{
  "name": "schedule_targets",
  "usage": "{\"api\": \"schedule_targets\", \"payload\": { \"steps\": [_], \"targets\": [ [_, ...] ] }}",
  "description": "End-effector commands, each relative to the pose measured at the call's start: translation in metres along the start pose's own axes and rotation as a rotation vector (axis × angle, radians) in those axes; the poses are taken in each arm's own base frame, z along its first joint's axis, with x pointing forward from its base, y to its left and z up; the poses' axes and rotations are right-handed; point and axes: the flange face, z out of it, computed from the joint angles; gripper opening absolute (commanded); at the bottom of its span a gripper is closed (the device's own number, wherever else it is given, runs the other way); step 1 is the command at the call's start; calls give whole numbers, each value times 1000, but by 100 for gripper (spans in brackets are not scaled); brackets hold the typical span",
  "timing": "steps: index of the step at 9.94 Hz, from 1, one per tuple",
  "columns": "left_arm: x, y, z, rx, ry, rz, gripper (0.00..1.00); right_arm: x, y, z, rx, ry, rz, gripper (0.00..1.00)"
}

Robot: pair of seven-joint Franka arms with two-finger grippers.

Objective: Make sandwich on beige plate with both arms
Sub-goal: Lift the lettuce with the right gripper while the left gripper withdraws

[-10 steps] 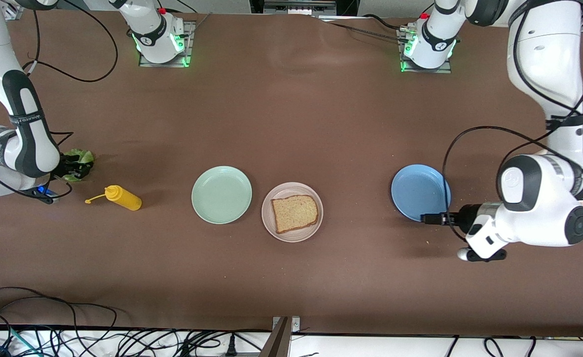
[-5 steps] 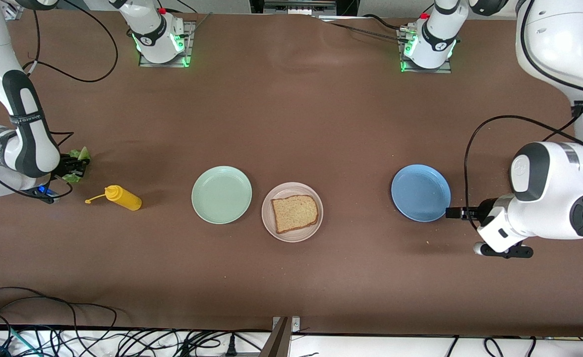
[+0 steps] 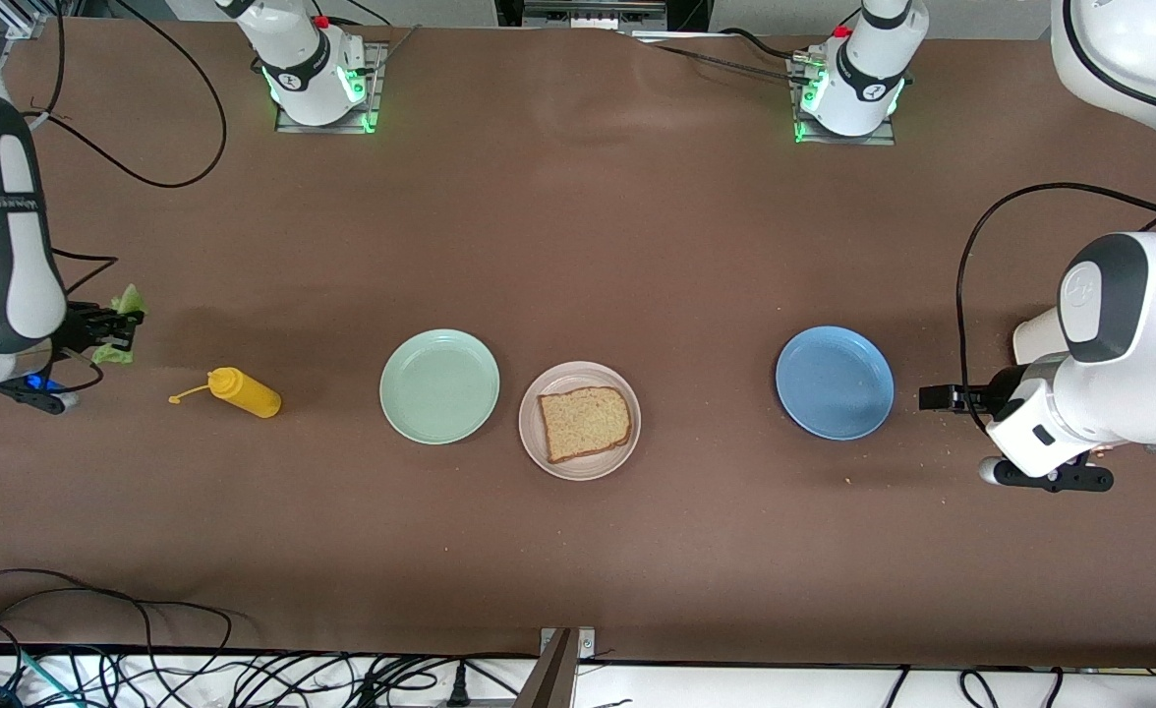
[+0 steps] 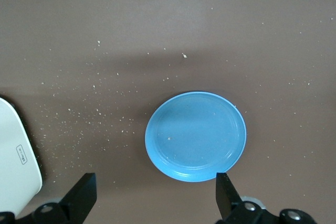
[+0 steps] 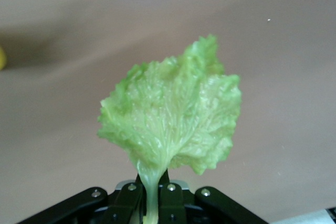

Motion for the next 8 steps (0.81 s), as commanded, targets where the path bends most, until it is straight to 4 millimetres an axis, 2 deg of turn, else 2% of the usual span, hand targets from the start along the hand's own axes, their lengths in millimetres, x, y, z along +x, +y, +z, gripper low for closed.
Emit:
{"api": "schedule_targets", "payload": {
  "steps": [1, 3, 5, 6, 8],
  "targets": [
    [-7, -1, -9, 23, -2, 11, 100, -38, -22, -70, 15, 47, -84, 0],
    [-7, -4, -11, 13, 2, 14, 100, -76, -72, -117, 29, 129, -194, 0],
    [-7, -3, -13, 10, 6, 58, 100, -110, -138, -146, 47, 197, -326, 0],
    [-9, -3, -19, 13, 15, 60, 100, -127, -171, -151, 53, 219, -386, 0],
    [-21, 1, -44, 11, 48, 67, 100, -154, -241, -154, 83, 299, -531, 0]
  ]
}}
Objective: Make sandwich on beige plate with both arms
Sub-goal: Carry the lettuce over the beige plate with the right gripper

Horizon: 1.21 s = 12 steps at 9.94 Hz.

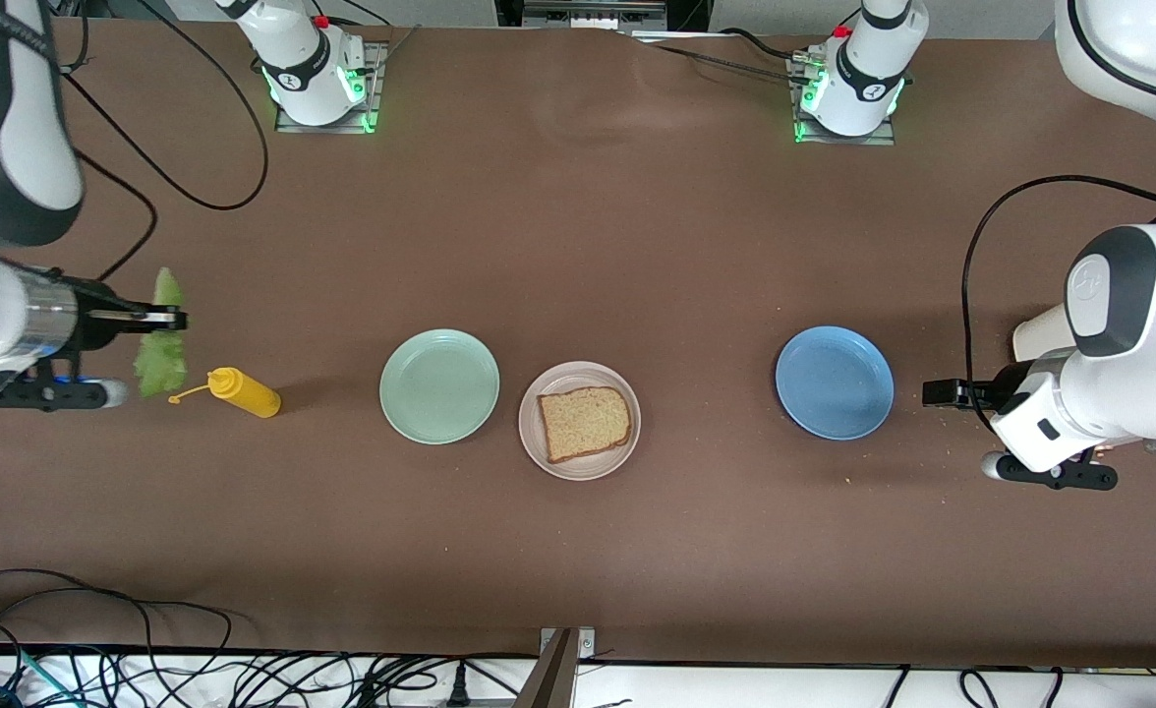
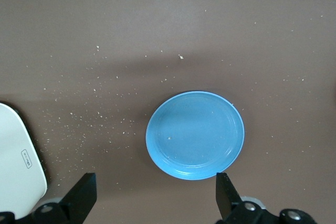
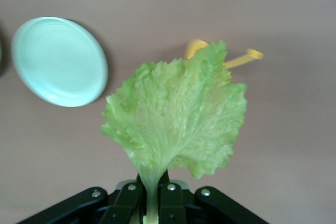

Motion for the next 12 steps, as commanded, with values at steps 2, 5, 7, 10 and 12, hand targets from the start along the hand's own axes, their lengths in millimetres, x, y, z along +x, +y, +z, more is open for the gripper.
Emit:
{"api": "schedule_targets", "payload": {
  "steps": [2, 5, 7, 10, 12],
  "targets": [
    [-25, 3, -46, 11, 31, 47, 100, 9, -132, 18, -21, 111, -218, 0],
    [-52, 2, -90, 19, 66, 124, 100, 14, -261, 99, -204, 173, -434, 0],
    [-55, -25, -87, 3, 60, 223, 100, 16, -316, 147, -228, 227, -544, 0],
    [-60, -23, -91, 11, 58, 215, 100, 7, -378, 200, -304, 308, -698, 0],
    [-63, -16, -77, 4, 42, 190, 100, 0, -409, 235, -360, 360, -795, 0]
  ]
}}
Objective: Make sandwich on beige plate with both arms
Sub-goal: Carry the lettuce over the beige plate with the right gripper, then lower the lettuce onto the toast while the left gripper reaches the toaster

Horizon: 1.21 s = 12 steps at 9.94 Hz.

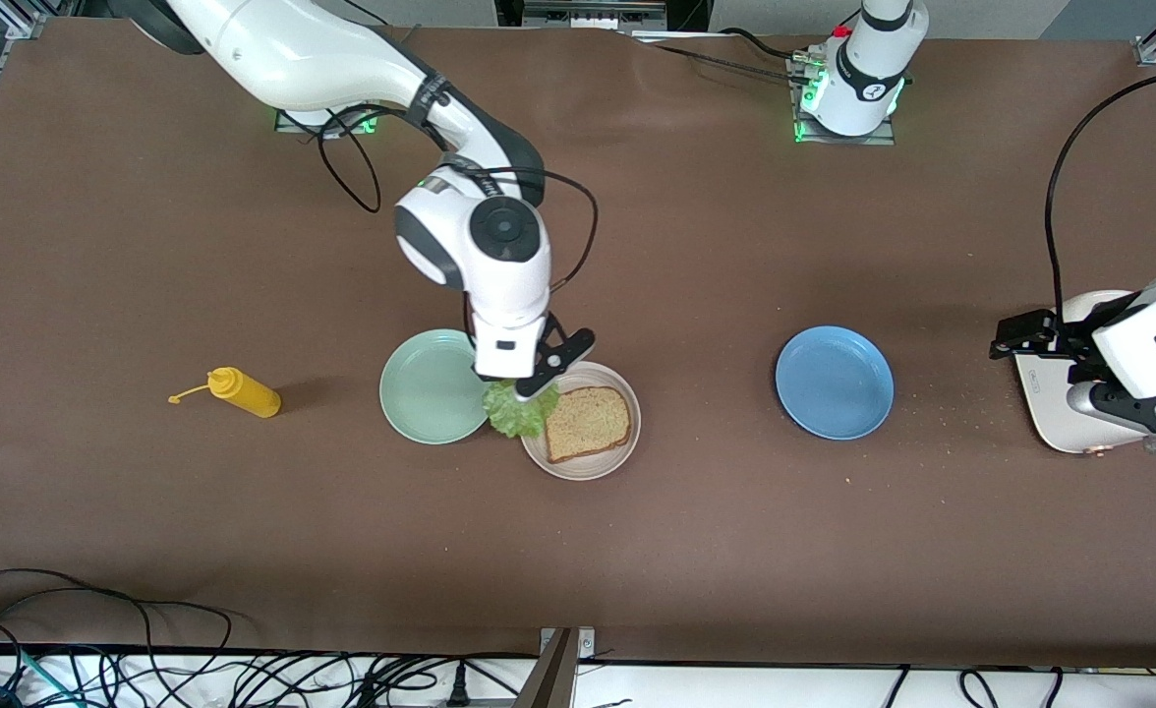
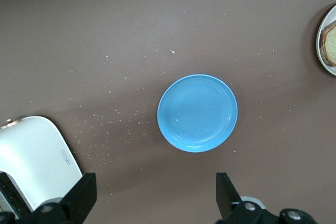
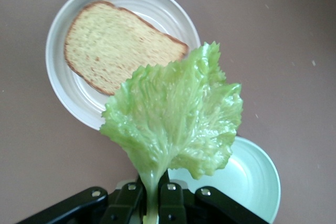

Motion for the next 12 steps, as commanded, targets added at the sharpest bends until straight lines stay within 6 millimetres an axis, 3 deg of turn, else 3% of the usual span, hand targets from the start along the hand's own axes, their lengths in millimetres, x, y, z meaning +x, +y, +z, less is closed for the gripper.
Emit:
{"api": "schedule_targets", "payload": {
  "steps": [1, 3, 4, 5, 8, 10, 12],
  "targets": [
    [-21, 9, 8, 16, 20, -19, 100, 15, -34, 25, -61, 75, -107, 0],
    [-51, 12, 32, 27, 102, -31, 100, 19, -59, 49, -111, 112, -141, 0],
    [-53, 13, 35, 27, 106, -34, 100, 20, -69, 64, -141, 128, -172, 0],
    [-54, 14, 31, 27, 110, -48, 100, 22, -64, 74, -162, 153, -179, 0],
    [-63, 18, 0, 26, 68, -34, 100, 24, -52, 89, -185, 204, -199, 0],
    [-70, 10, -6, 45, 37, -41, 100, 22, -54, 100, -209, 196, -223, 0],
    [-82, -7, -38, 122, -6, -24, 100, 20, -61, 111, -207, 186, -233, 0]
  ]
}}
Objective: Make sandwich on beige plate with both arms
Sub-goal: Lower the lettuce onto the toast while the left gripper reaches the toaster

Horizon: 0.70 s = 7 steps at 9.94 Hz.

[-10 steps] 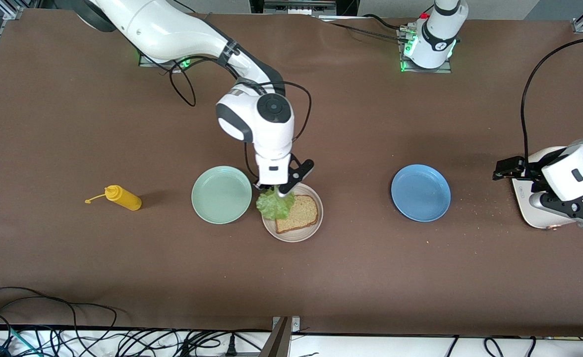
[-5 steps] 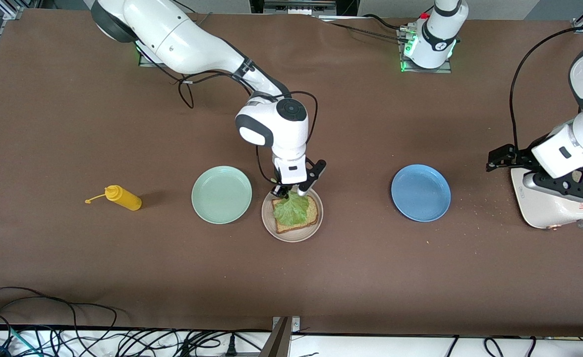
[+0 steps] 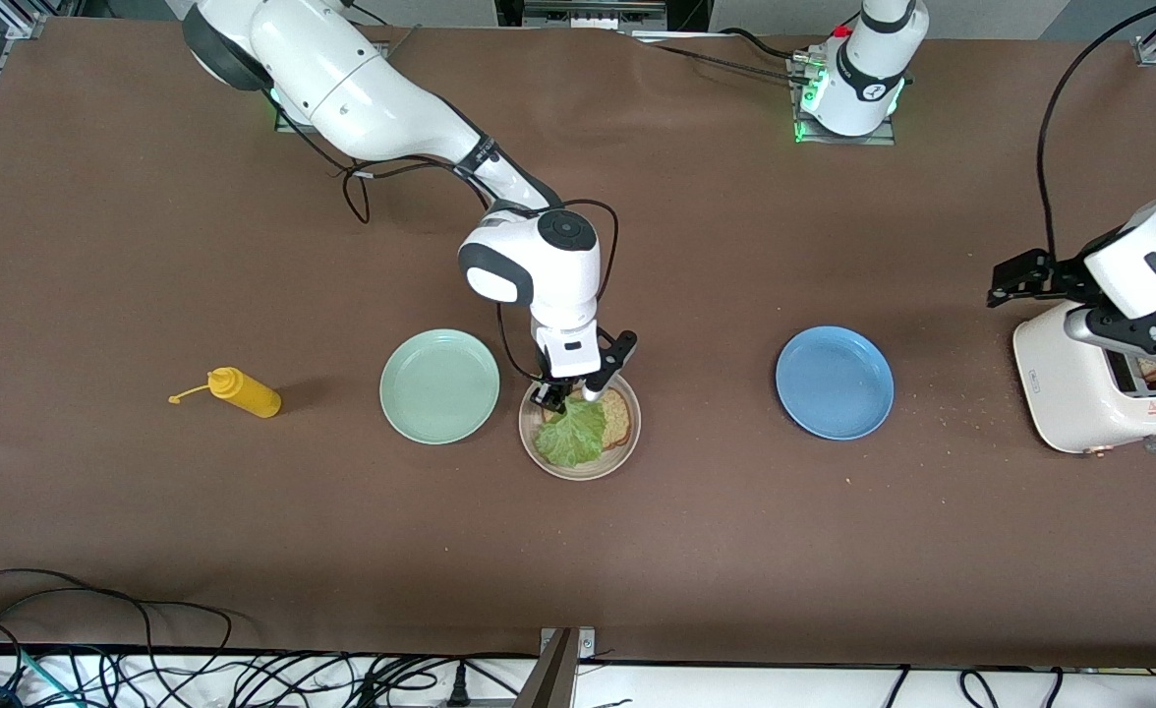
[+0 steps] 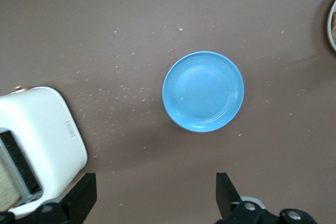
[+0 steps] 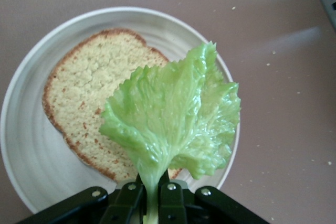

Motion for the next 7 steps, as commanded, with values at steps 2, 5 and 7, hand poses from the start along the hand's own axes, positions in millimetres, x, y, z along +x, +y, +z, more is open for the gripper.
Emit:
{"api": "schedule_targets", "payload": {
  "steps": [2, 5, 7],
  "targets": [
    [-14, -37, -30, 48, -14, -22, 100, 8, -20, 2, -6, 15, 13, 0],
    [-17, -40, -39, 48, -3, -29, 100, 9, -22, 1, -2, 16, 32, 68],
    [-13, -29, -39, 51, -3, -17, 100, 8, -14, 0, -7, 16, 30, 77]
  ]
}}
